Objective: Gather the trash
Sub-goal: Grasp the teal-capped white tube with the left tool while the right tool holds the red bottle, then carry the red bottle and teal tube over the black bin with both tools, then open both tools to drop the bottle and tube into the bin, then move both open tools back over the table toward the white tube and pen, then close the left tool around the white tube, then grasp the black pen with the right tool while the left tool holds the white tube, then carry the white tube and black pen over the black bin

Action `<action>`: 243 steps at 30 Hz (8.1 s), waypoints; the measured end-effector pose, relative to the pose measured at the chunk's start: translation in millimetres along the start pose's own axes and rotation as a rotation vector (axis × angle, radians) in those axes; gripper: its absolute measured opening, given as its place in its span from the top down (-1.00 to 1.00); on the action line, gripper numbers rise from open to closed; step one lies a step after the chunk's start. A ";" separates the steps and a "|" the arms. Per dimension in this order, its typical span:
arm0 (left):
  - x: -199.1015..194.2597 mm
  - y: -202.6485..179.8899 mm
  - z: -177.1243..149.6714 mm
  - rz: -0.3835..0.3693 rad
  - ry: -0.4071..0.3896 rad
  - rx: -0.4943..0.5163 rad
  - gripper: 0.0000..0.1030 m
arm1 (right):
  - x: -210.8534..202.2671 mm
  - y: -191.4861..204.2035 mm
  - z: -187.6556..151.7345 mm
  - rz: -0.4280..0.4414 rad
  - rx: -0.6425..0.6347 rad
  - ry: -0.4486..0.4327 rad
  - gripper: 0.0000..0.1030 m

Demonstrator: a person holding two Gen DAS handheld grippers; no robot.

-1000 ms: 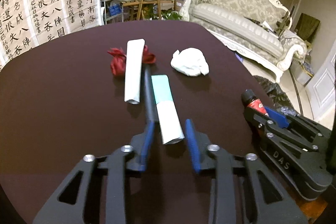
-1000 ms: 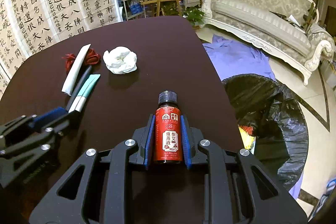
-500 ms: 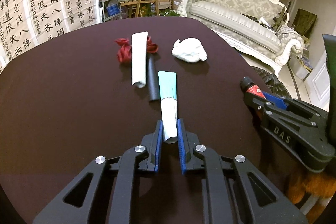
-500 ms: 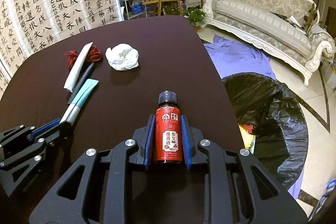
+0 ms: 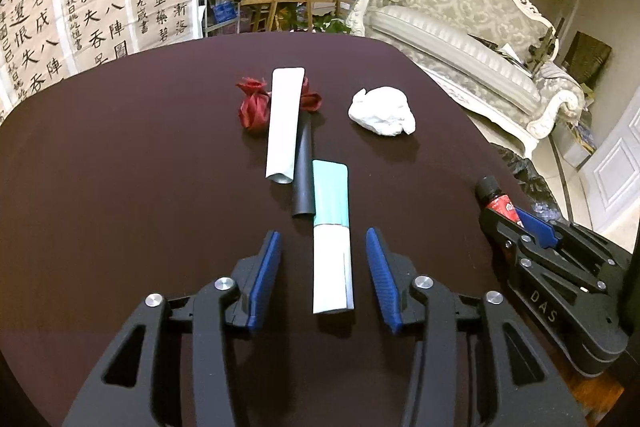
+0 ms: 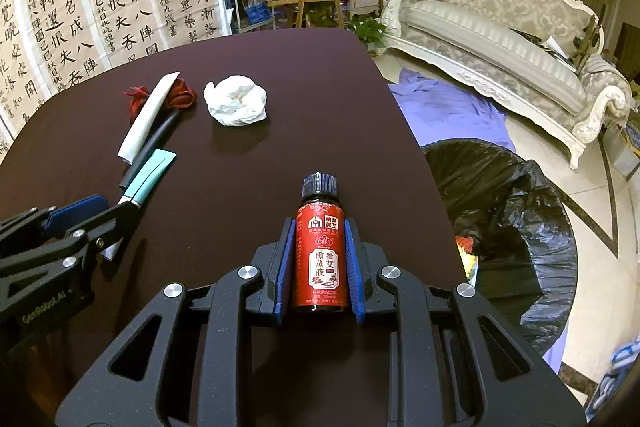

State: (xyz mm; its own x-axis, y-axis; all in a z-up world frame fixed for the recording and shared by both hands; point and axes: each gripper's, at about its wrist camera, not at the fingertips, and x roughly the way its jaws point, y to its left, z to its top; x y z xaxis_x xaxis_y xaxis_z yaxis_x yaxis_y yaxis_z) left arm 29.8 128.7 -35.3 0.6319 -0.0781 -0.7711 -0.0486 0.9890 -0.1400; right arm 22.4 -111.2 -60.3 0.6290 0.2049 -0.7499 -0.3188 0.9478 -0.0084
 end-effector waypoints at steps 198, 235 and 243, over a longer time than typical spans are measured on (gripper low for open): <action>-24.6 130.5 5.5 0.162 -0.042 -0.193 0.70 | 42.3 129.7 56.7 0.092 -0.116 0.020 0.07; -38.3 93.9 -3.0 0.101 -0.092 -0.144 0.78 | -5.2 89.0 20.4 0.093 -0.105 -0.039 0.76; -39.7 40.7 -0.5 0.037 -0.112 -0.062 0.78 | -31.7 36.4 12.7 0.017 -0.033 -0.106 0.76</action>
State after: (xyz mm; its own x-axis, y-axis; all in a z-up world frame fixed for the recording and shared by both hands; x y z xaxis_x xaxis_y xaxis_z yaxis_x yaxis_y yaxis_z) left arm 2.4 172.0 -10.7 0.7110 -0.0240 -0.7028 -0.1187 0.9810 -0.1535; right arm -0.1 -80.1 -28.4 0.6940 0.2473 -0.6761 -0.3525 0.9356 -0.0196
